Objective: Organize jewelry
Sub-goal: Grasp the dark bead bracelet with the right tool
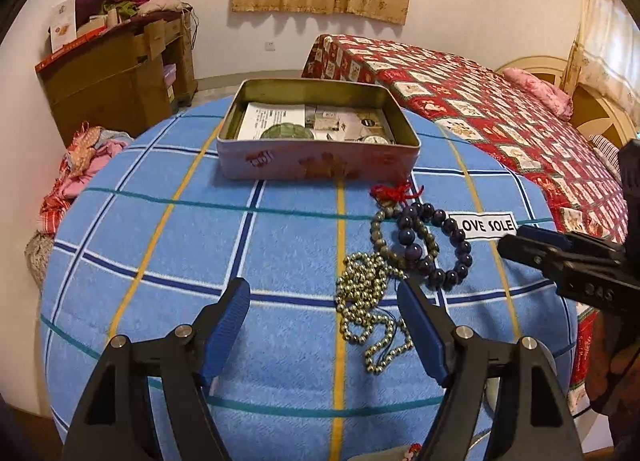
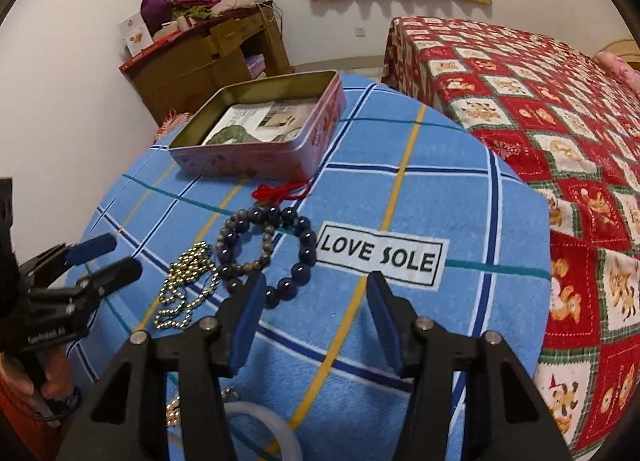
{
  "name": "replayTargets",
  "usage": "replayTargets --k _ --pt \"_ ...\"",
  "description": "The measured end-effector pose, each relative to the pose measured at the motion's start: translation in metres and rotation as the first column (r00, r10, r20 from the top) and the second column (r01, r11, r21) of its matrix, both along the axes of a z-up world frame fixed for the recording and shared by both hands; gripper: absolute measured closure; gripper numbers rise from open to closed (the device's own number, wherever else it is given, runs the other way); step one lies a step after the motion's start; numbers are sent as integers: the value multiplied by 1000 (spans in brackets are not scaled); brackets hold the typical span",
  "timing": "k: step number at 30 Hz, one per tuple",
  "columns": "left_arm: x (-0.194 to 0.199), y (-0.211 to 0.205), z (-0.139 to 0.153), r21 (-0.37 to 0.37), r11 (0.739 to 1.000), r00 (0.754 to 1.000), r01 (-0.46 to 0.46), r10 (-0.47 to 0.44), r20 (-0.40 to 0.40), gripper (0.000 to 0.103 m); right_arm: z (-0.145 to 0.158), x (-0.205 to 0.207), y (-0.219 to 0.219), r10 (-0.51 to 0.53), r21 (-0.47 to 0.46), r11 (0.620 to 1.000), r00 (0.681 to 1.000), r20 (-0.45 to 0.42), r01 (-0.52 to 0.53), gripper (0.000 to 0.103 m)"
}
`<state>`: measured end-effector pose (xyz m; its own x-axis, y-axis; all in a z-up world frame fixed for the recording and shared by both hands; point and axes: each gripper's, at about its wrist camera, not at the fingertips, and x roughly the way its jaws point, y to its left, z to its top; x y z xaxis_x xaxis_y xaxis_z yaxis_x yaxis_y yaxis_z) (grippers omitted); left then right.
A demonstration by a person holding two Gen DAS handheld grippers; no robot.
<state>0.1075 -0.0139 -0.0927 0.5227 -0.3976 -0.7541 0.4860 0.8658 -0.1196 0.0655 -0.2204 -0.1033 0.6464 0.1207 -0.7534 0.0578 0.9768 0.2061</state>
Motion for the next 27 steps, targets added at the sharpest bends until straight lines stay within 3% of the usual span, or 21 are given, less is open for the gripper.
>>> replayTargets --k 3,9,14,15,16,20,23,27 --pt "-1 3 -3 -20 1000 1000 7 -7 -16 27 -4 8 1 9 -3 1000 1000 -17 -9 54" --pt "-1 -1 -11 -11 1000 1000 15 -15 -26 27 -22 33 12 36 -40 998 996 -77 -39 54" --pt "0 2 -14 -13 1000 999 25 -26 -28 27 -26 41 29 61 -172 982 994 -88 -75 54" --pt "0 2 -14 -14 1000 999 26 -26 -28 27 -27 42 32 69 -202 976 994 -87 -85 61" --pt "0 3 -14 -14 1000 999 25 -26 -28 27 -26 41 34 83 -221 970 993 -82 -100 79" --pt "0 4 -12 -26 999 999 34 -35 -29 27 -26 35 35 100 -250 961 991 -86 -118 87" --pt "0 3 -13 -28 998 998 48 -48 -32 27 -24 26 27 61 -246 966 995 -83 -80 87" --pt "1 -3 -16 -26 997 996 78 -79 -45 27 -14 8 0 3 -160 987 998 -57 -12 87"
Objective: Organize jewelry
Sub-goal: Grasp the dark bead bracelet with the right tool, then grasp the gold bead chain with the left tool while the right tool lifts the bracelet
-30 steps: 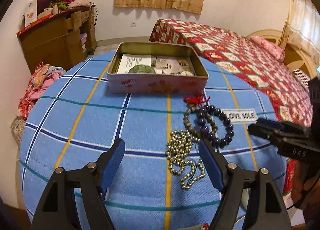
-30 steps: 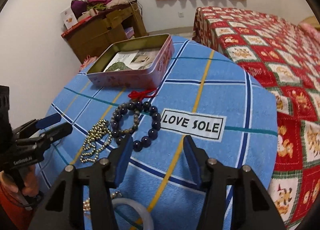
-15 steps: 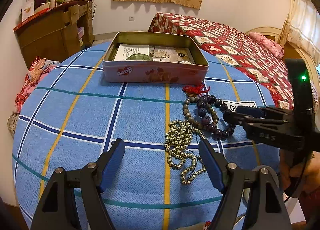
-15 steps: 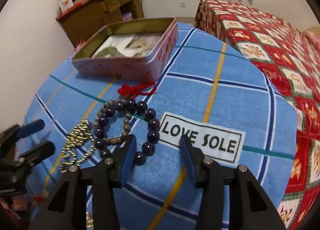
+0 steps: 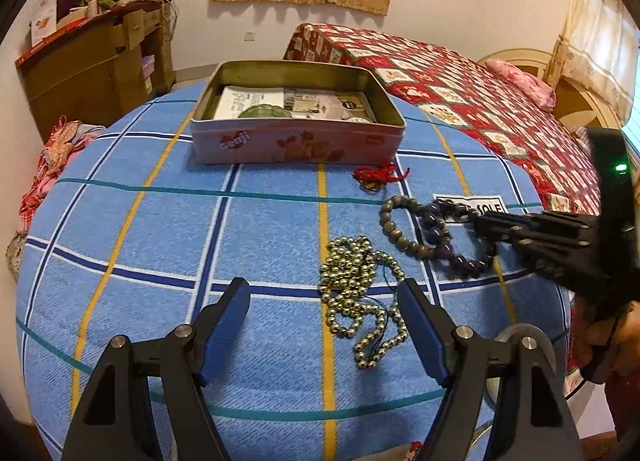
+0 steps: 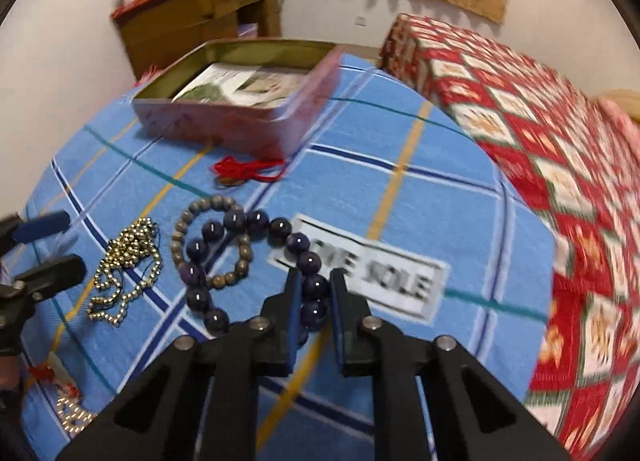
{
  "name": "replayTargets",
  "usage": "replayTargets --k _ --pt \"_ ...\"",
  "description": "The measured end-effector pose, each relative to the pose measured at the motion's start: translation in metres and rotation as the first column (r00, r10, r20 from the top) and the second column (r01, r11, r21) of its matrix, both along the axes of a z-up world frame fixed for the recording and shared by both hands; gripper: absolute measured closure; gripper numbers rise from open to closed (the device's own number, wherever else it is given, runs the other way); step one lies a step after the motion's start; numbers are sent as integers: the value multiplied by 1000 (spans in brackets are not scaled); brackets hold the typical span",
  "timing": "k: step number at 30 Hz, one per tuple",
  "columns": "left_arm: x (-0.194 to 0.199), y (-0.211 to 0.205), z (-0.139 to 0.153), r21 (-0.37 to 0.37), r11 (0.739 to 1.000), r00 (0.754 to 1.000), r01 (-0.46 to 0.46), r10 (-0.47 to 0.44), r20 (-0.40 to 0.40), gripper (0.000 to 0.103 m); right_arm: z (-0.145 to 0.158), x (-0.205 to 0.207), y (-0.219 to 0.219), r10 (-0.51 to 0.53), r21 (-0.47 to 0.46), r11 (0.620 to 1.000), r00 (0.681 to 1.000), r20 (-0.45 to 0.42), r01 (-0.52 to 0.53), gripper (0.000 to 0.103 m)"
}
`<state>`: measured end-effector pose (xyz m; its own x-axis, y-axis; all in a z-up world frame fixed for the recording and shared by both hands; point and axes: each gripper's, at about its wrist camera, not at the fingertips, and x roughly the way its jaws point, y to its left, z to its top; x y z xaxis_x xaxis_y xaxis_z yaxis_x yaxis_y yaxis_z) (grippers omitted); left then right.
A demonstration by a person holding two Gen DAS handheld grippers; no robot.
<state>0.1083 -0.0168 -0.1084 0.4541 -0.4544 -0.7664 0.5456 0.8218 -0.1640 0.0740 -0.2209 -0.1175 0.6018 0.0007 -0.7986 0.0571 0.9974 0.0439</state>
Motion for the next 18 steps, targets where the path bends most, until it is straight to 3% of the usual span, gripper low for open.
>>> replayTargets --k 7,10,12,14,16,17,18 --pt "10 -19 -9 22 999 999 28 -28 -25 27 13 -27 -29 -84 25 996 996 40 83 87" --pt "14 -24 -15 45 999 999 29 -27 -37 27 18 -32 -40 -73 177 983 993 88 57 87" --pt "14 -26 -18 55 998 999 33 -31 -33 27 21 -33 -48 -63 305 952 991 116 25 87" --pt "12 -30 -19 89 995 999 35 -35 -7 28 23 -32 -52 -75 362 932 989 130 23 87" --pt "11 -33 -18 94 994 998 55 -56 9 41 27 -32 -54 -90 371 928 985 150 28 87" --pt "10 -33 -17 80 994 997 74 -75 4 57 28 -33 -53 -88 388 921 984 158 20 87" --pt "10 -34 -17 78 993 996 90 -90 2 65 30 -33 -53 -80 413 911 983 164 5 87"
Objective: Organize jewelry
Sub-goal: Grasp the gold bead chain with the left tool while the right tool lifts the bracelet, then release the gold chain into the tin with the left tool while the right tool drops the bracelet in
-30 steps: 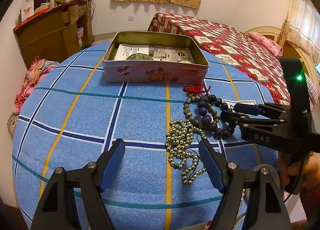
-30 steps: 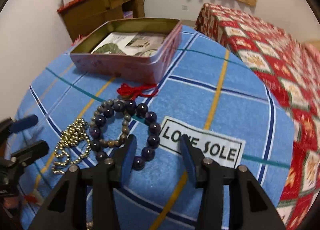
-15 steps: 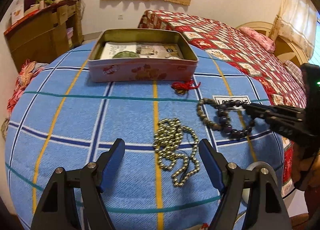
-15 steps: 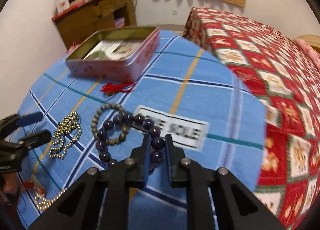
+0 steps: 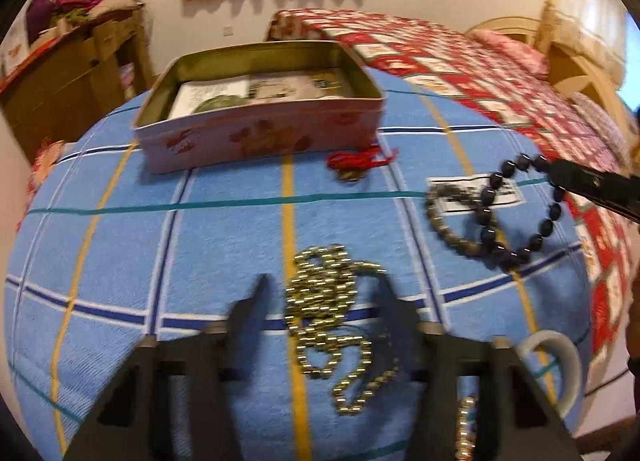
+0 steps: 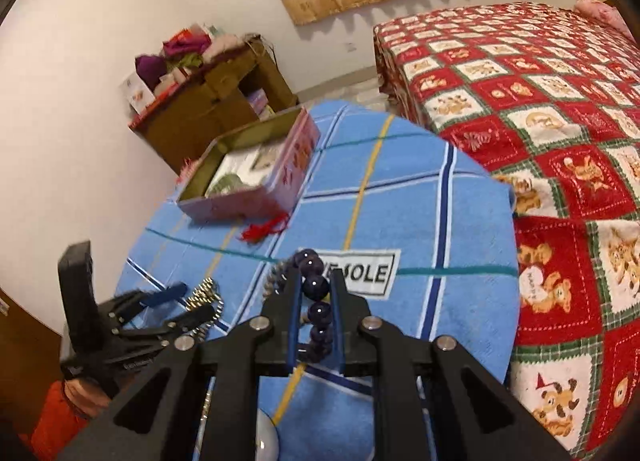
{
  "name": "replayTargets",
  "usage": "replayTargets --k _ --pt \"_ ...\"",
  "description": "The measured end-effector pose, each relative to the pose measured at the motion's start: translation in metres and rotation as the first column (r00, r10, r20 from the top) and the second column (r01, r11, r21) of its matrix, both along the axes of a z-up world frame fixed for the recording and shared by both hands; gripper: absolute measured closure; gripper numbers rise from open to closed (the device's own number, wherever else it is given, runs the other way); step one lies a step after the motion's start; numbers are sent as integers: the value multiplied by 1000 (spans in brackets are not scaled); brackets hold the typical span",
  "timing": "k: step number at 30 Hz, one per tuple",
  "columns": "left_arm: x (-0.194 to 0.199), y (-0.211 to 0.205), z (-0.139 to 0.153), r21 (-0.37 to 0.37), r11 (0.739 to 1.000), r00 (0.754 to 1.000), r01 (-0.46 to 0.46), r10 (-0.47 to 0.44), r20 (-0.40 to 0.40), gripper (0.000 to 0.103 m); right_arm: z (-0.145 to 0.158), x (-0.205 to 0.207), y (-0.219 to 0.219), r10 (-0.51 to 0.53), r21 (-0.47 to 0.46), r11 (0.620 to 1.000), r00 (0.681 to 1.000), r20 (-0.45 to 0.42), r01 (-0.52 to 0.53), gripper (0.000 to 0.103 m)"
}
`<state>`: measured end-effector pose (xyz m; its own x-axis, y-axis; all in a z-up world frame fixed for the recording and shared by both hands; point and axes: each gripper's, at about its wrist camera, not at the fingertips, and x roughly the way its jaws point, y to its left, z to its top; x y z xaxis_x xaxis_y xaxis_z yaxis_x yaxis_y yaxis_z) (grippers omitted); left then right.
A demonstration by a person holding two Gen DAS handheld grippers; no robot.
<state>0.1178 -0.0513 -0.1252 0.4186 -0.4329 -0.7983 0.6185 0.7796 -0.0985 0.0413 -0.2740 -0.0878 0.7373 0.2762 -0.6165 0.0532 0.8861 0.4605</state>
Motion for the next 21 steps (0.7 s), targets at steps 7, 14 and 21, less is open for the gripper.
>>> replayTargets --k 7,14,21 --pt "0 -5 0 12 1000 1000 20 -20 11 88 22 -8 1 24 74 997 997 78 -30 87" --pt "-5 13 30 -155 988 999 4 1 32 94 46 -15 3 27 65 997 991 135 -36 87" --pt "-8 29 80 -261 965 992 11 23 127 94 59 -1 12 62 23 998 988 145 -66 87"
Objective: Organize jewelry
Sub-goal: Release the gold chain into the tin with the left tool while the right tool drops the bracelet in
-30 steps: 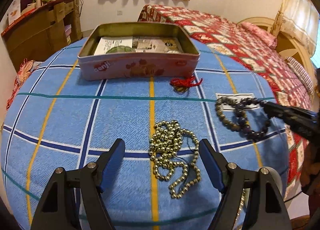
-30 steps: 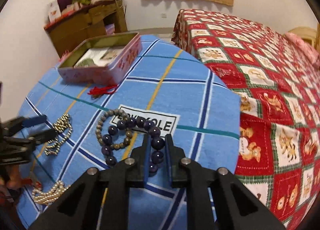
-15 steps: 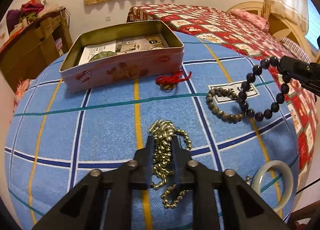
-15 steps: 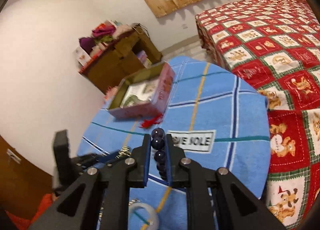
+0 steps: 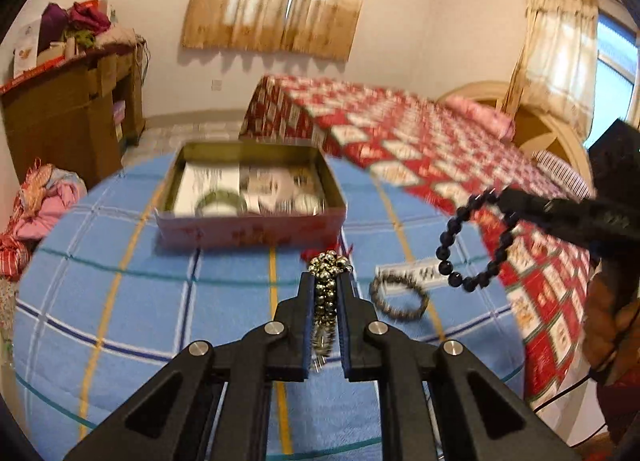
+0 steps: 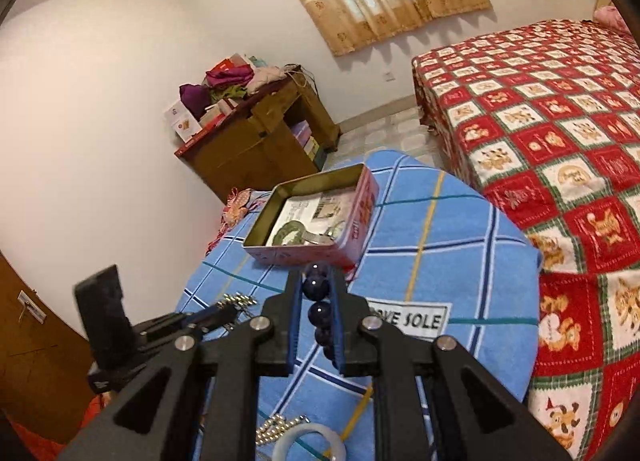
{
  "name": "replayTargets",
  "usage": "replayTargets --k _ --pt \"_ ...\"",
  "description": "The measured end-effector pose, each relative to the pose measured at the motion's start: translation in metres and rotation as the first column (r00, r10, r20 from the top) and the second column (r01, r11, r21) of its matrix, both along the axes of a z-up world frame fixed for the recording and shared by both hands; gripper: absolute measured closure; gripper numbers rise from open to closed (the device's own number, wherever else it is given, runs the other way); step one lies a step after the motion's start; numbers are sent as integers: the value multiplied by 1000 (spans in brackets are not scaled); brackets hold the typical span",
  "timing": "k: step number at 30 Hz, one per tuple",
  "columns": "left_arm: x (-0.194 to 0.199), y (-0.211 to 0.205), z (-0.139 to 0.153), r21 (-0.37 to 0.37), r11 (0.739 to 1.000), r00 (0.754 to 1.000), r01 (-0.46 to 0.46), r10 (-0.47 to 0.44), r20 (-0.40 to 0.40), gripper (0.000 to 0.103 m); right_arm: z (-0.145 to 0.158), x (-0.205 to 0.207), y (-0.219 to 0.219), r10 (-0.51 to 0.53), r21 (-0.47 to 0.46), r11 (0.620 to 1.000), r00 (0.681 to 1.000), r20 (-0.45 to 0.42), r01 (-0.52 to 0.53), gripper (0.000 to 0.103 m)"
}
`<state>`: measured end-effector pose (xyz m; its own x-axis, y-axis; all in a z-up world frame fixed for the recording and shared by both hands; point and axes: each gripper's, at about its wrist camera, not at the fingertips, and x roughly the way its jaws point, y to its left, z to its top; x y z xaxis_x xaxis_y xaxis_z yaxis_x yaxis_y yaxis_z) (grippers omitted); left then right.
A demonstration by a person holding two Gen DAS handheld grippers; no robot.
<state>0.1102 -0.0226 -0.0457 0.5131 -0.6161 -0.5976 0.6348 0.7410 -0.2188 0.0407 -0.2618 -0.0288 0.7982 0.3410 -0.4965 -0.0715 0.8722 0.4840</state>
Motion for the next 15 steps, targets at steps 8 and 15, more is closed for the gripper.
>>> replayTargets --k 8,15 --pt "51 -5 41 -13 998 993 -66 67 98 93 34 50 16 59 -9 998 995 75 -59 87" --pt "111 -23 41 -7 994 986 -113 113 121 93 27 123 30 80 -24 997 995 53 -78 87"
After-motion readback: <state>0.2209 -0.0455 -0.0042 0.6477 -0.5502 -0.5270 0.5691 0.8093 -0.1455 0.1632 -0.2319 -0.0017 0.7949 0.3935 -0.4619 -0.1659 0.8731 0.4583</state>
